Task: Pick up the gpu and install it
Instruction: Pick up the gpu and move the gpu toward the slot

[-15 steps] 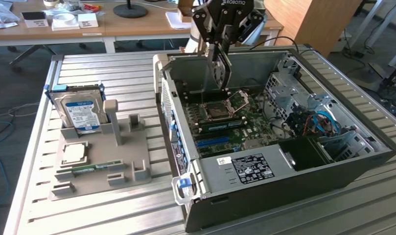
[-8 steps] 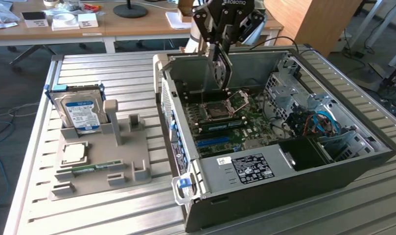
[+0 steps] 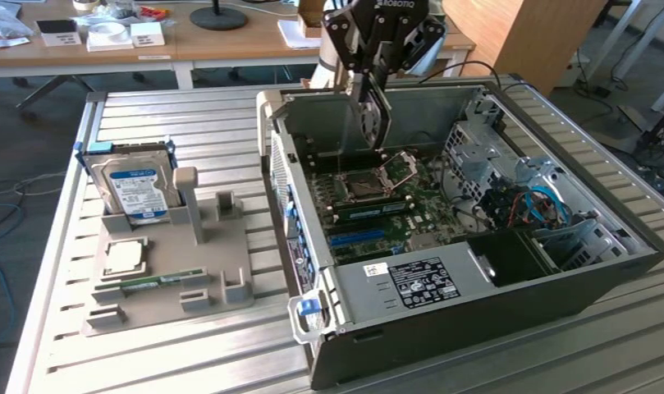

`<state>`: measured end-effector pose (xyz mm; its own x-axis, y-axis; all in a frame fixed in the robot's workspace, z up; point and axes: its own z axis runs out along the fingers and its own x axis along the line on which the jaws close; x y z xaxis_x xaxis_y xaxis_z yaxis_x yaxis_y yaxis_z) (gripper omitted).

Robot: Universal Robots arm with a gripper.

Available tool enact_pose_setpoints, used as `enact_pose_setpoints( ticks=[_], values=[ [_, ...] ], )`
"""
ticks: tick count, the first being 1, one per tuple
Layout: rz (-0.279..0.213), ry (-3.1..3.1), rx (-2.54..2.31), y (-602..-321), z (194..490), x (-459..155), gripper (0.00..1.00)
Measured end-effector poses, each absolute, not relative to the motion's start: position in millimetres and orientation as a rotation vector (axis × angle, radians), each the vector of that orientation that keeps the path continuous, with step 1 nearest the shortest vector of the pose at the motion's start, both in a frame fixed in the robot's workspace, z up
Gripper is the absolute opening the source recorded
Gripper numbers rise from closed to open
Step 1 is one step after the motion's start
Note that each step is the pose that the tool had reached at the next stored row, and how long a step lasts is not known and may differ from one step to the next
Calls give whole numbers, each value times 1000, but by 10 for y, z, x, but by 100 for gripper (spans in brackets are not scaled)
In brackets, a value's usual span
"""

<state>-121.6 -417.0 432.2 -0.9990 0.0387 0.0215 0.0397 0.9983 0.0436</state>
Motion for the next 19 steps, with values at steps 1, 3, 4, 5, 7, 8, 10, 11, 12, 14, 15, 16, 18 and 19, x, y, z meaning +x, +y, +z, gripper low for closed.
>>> enact_pose_setpoints(
  ticks=[1,3,4,5,7,8,10,11,12,14,15,16,18,19],
  values=[
    [-69,-3120,-61,-4169,4322,-1215,27],
    [-69,-3120,-60,-4169,4322,-1206,27],
    [-69,-3120,-60,-4168,4322,-1200,27],
    [-69,-3120,-60,-4168,4322,-1194,27],
    [-69,-3120,-59,-4167,4322,-1181,27],
    [-69,-3120,-59,-4167,4322,-1176,27],
    [-69,-3120,-58,-4167,4322,-1169,27],
    [-69,-3120,-58,-4166,4322,-1163,27],
    [-69,-3120,-58,-4164,4322,-1156,27],
    [-69,-3120,-56,-4163,4322,-1138,27],
    [-69,-3120,-56,-4162,4322,-1126,27],
    [-69,-3120,-55,-4161,4322,-1114,27],
    [-69,-3120,-54,-4160,4322,-1086,27],
    [-69,-3120,-54,-4159,4322,-1073,27]
  ],
)
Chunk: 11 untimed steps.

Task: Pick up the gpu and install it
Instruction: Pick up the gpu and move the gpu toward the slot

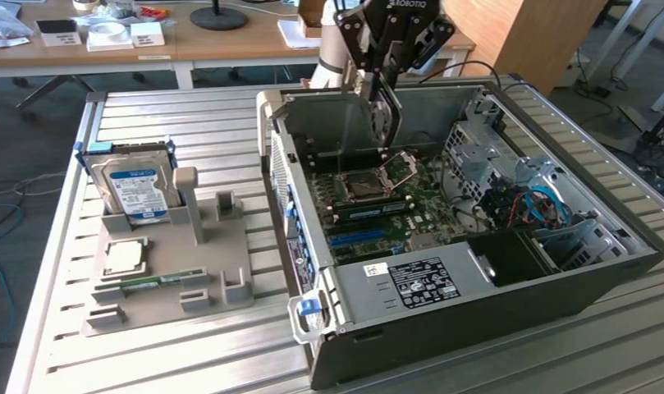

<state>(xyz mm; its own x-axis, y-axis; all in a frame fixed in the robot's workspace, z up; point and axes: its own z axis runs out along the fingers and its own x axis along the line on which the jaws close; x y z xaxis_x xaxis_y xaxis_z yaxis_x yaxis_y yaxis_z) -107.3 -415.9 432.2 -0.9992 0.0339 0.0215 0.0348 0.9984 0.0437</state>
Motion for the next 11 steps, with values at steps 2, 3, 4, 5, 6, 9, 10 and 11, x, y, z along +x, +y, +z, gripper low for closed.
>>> enact_pose_setpoints(
  ticks=[2,3,4,5,6,9,10,11],
  values=[
    [-69,-3120,-53,-4159,4322,-1050,27],
    [-69,-3120,-53,-4158,4323,-1040,27],
    [-69,-3120,-52,-4158,4322,-1030,27],
    [-69,-3120,-52,-4158,4322,-1021,27],
    [-69,-3120,-52,-4158,4322,-1012,27],
    [-69,-3120,-51,-4157,4322,-979,27],
    [-69,-3120,-50,-4157,4322,-968,27],
    [-69,-3120,-50,-4156,4322,-957,27]
  ],
)
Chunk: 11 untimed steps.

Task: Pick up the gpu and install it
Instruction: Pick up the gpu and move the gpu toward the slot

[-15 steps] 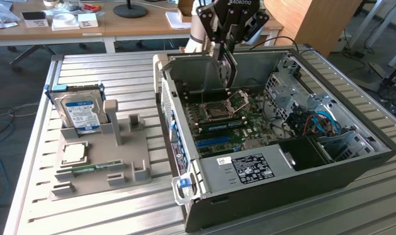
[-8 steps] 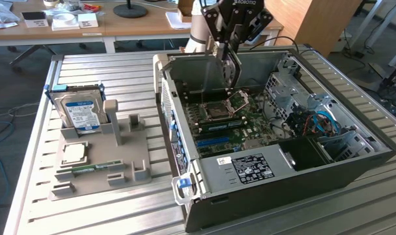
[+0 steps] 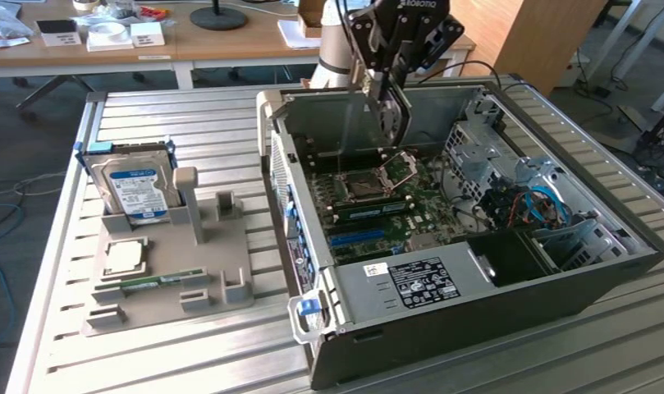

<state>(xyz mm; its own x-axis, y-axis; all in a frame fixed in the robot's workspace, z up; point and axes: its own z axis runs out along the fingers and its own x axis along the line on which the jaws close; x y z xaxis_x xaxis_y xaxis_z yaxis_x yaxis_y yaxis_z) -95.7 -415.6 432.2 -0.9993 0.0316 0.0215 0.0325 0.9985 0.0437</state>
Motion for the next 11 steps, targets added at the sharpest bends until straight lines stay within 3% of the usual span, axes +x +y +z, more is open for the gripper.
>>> enact_pose_setpoints(
  ticks=[11],
  values=[
    [-69,-3120,-48,-4153,4322,-878,27]
  ],
)
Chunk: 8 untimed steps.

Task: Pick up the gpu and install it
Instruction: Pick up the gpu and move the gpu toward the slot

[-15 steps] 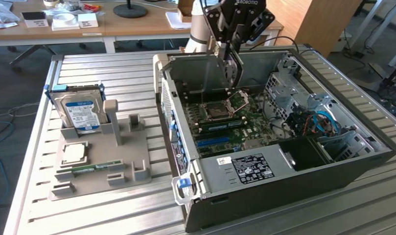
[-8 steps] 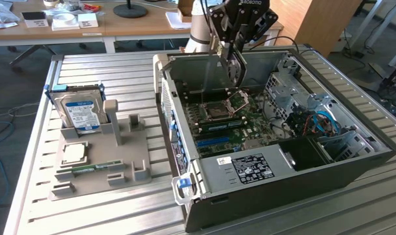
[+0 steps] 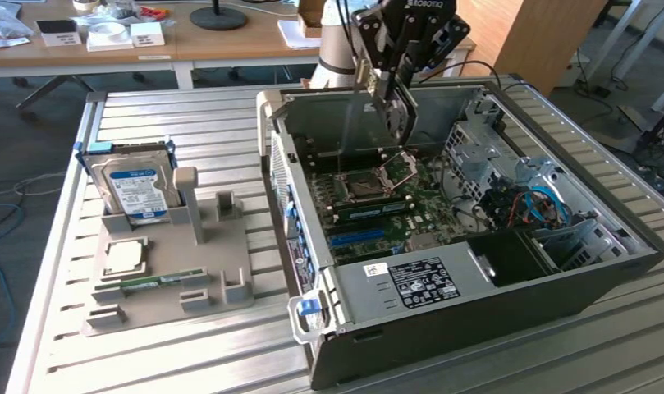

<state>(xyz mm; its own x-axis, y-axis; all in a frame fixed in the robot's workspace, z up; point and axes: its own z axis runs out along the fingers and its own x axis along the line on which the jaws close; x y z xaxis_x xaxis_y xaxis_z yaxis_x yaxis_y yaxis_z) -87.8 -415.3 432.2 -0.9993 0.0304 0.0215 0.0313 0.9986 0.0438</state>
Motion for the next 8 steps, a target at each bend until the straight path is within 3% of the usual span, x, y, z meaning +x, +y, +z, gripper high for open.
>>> enact_pose_setpoints(
  ticks=[8],
  values=[
    [-69,-3120,-47,-4151,4322,-789,27]
  ],
)
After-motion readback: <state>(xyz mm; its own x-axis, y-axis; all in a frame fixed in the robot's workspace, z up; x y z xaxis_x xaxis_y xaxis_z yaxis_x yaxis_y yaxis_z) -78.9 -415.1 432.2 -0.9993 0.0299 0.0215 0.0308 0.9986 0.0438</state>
